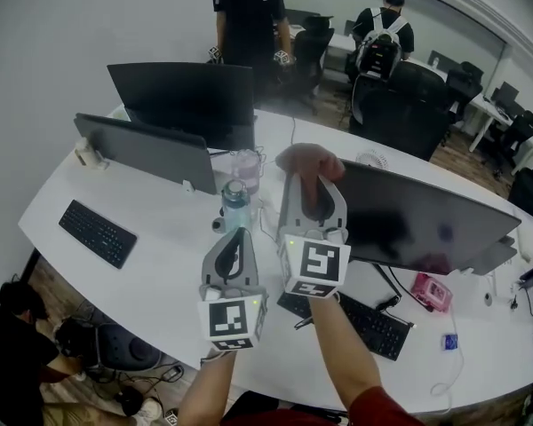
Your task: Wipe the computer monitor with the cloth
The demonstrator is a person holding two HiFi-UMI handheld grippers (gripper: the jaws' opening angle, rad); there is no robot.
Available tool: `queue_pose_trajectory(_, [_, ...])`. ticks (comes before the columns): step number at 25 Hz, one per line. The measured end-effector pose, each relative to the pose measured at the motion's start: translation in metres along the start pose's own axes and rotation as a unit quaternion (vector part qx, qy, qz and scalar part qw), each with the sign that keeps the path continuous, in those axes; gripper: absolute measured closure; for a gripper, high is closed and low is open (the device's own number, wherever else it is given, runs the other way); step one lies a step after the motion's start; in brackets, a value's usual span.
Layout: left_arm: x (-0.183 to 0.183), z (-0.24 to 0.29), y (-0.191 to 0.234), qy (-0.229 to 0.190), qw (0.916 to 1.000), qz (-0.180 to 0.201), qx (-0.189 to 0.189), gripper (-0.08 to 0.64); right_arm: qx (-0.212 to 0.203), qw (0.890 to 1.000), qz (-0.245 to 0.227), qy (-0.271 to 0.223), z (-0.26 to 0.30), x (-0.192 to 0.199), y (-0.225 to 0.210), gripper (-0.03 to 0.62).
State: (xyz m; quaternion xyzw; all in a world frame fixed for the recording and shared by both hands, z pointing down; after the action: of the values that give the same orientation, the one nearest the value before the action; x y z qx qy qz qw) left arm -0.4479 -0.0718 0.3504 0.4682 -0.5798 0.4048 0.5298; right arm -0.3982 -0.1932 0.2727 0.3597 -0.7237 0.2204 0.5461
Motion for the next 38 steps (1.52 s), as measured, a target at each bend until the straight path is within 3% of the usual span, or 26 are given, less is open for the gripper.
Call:
queue_pose_trajectory(12, [0.014, -0.008, 0.027, 0.007, 0.9996, -0.014, -0.026, 0.537, -0.005, 1.0, -0.004, 0.0, 0.0, 0.016, 0.018, 0.514])
queue_pose_trajectory(23, [0.039, -0.007, 0.038, 0.027, 0.9989, -0.006, -0.037, 0.537, -0.008, 0.999, -0.021, 0.024, -0.012, 0.063, 0.02, 0.514])
queue_pose_trajectory(31, [0.063, -0.003, 0.043, 0.044, 0.9981, -0.014, -0.041, 0.537, -0.01, 1.0, -0.015, 0.015, -0.02, 0.102, 0.028, 0.514])
queue_pose_trajectory(38, [0.085, 0.001, 0.044, 0.054, 0.9977, -0.006, -0.042, 0.537, -0.014, 0.999, -0.009, 0.04, -0.033, 0.14, 0.028, 0.514])
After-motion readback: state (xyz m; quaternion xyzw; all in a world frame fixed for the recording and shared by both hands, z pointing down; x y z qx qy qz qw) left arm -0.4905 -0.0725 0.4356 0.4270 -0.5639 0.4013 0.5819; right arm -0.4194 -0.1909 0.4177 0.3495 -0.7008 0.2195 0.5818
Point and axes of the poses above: the fingertips, and each gripper's own axes: z forward along the fingers, y to its left, x out of its underside, the point moved 2 cm from there along -z, backward along the fingers, and after that the axes turned 7 degrees about x, right-handed, at the moved point
